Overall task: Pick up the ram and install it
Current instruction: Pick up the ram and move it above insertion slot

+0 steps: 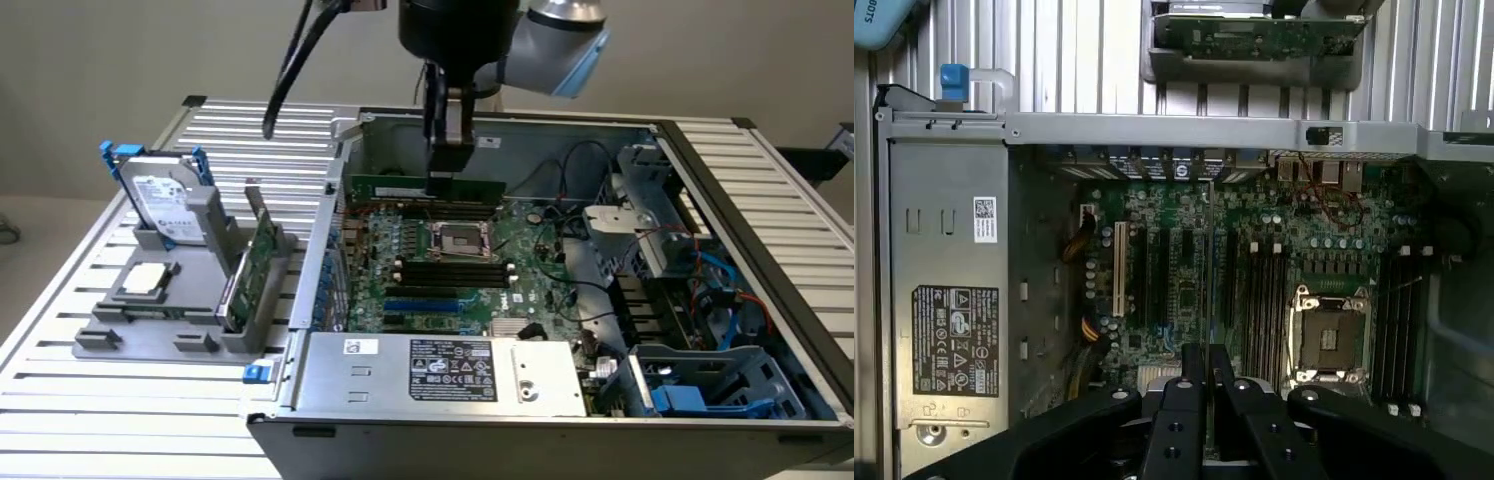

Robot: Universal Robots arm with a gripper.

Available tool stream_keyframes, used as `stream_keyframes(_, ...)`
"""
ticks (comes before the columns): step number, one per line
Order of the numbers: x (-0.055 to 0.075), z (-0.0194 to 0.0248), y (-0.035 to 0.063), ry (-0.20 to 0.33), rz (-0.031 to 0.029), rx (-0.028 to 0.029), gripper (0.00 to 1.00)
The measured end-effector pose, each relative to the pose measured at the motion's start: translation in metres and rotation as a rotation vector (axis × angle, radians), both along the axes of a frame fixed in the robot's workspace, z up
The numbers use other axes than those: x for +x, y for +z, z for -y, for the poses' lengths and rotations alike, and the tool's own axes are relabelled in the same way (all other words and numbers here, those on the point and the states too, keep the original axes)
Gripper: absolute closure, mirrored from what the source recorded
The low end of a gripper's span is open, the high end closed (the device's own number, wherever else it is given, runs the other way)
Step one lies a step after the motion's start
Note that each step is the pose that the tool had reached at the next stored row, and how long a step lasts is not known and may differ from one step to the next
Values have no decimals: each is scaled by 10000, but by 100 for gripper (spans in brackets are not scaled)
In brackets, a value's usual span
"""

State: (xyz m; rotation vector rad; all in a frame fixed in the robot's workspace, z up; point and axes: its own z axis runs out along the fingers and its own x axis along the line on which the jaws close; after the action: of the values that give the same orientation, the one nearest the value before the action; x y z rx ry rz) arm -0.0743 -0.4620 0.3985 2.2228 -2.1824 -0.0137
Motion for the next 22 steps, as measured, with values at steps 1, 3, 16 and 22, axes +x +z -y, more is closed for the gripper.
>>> stream_keyframes(1,36,-25,-18,0,0,0,86)
stream_keyframes(3,107,-75,-54,1,0,0,86)
stream_keyframes(16,370,-368,-291,1,0,6,86)
stream_keyframes(22,425,-469,-399,-2,0,15,86)
